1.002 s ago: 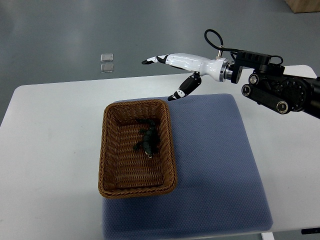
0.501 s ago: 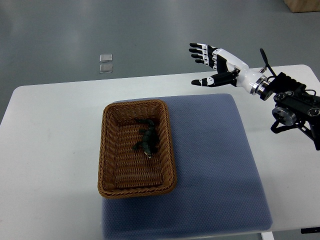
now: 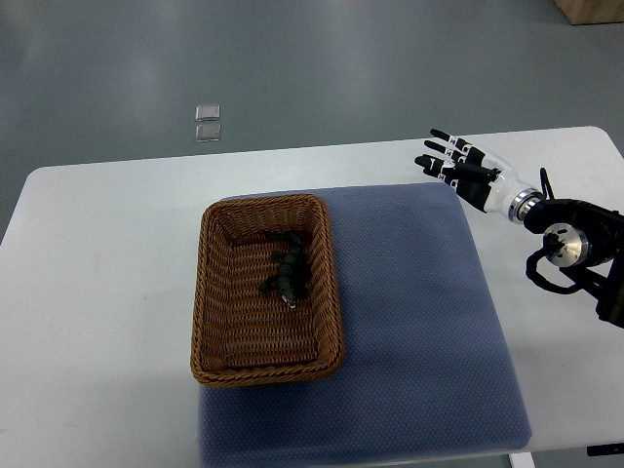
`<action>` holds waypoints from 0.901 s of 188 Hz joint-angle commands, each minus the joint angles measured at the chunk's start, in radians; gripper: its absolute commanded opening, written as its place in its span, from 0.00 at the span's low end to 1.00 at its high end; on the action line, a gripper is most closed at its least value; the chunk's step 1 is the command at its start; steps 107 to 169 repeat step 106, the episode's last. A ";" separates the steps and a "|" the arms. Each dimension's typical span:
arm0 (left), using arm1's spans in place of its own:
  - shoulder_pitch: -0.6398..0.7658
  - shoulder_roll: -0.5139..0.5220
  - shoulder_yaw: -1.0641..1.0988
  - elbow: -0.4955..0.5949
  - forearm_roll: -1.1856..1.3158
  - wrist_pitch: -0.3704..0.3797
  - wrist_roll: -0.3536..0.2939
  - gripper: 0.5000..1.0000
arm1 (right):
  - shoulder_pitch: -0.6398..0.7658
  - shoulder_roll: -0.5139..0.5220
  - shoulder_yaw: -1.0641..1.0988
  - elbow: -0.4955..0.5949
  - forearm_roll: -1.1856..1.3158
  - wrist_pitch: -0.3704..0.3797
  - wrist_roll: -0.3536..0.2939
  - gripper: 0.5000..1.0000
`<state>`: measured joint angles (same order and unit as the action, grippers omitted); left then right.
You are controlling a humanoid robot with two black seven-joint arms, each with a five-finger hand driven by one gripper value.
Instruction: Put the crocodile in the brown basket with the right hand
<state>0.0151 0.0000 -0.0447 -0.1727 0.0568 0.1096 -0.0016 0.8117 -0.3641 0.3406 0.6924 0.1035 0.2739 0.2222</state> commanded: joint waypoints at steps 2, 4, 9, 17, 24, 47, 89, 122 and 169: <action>0.000 0.000 0.000 0.001 0.000 -0.001 0.000 1.00 | -0.002 -0.003 0.003 0.001 0.015 0.060 -0.009 0.86; 0.000 0.000 0.000 -0.001 0.000 0.001 0.000 1.00 | -0.002 -0.004 0.003 0.001 0.015 0.067 -0.009 0.86; 0.000 0.000 0.000 0.001 0.000 -0.001 0.000 1.00 | -0.002 -0.004 0.003 -0.001 0.016 0.077 -0.006 0.86; 0.000 0.000 0.000 -0.001 0.000 0.001 0.000 1.00 | -0.002 -0.001 0.005 -0.001 0.016 0.085 0.000 0.86; 0.000 0.000 0.000 -0.001 0.000 0.001 0.000 1.00 | 0.000 -0.001 0.015 -0.002 0.016 0.094 0.002 0.86; 0.000 0.000 0.000 -0.001 0.000 0.001 0.000 1.00 | -0.003 0.010 0.060 -0.002 0.010 0.108 0.002 0.86; 0.000 0.000 0.000 -0.001 0.000 -0.001 0.000 1.00 | -0.002 0.028 0.064 -0.002 0.004 0.108 0.003 0.86; 0.000 0.000 -0.001 0.001 0.000 0.001 0.000 1.00 | -0.003 0.033 0.064 -0.002 0.002 0.108 0.003 0.86; 0.000 0.000 -0.001 0.001 0.000 0.001 0.000 1.00 | -0.003 0.033 0.064 -0.002 0.002 0.108 0.003 0.86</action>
